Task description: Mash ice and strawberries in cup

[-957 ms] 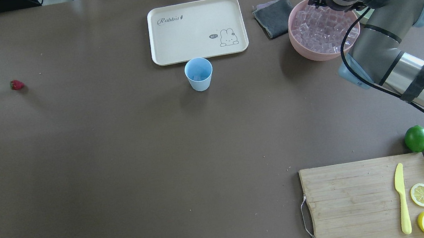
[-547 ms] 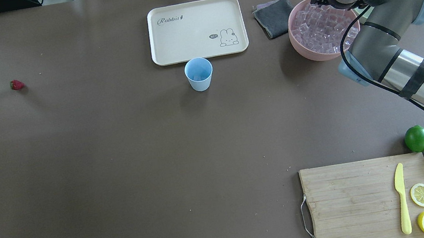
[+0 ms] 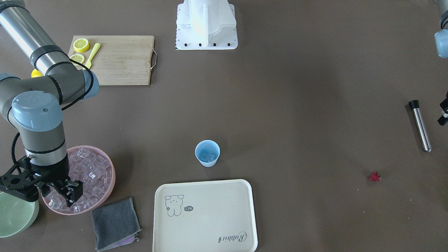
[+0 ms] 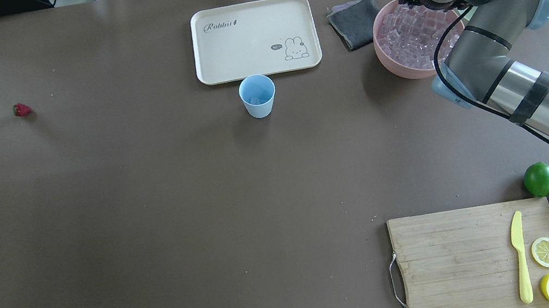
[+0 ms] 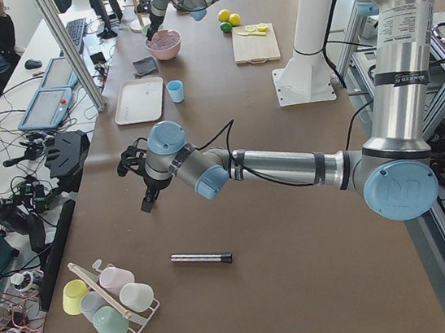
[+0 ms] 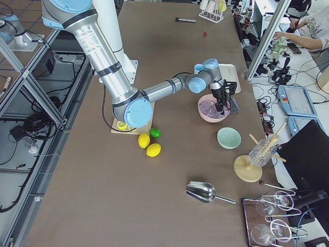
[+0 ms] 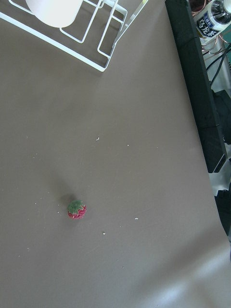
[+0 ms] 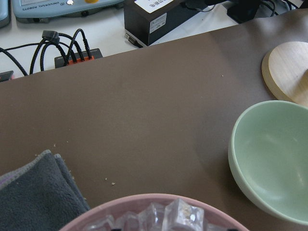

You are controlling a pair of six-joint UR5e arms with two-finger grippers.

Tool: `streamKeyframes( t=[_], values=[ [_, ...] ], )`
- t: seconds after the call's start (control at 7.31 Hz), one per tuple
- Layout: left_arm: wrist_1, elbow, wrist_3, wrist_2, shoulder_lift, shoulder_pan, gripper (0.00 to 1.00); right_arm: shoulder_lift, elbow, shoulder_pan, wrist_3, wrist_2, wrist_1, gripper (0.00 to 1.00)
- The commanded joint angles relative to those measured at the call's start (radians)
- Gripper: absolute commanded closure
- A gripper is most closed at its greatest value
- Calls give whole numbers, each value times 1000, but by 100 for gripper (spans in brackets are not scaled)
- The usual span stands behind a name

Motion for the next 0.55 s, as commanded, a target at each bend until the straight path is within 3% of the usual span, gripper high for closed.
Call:
streamKeyframes(
  t=[0.0, 0.41],
  values=[
    [-1, -1, 0, 0, 0, 0, 2, -1, -3, 2, 1, -2, 0, 22],
    [-1, -1, 0, 0, 0, 0, 2, -1, -16, -1, -2, -2, 0, 22]
  ],
)
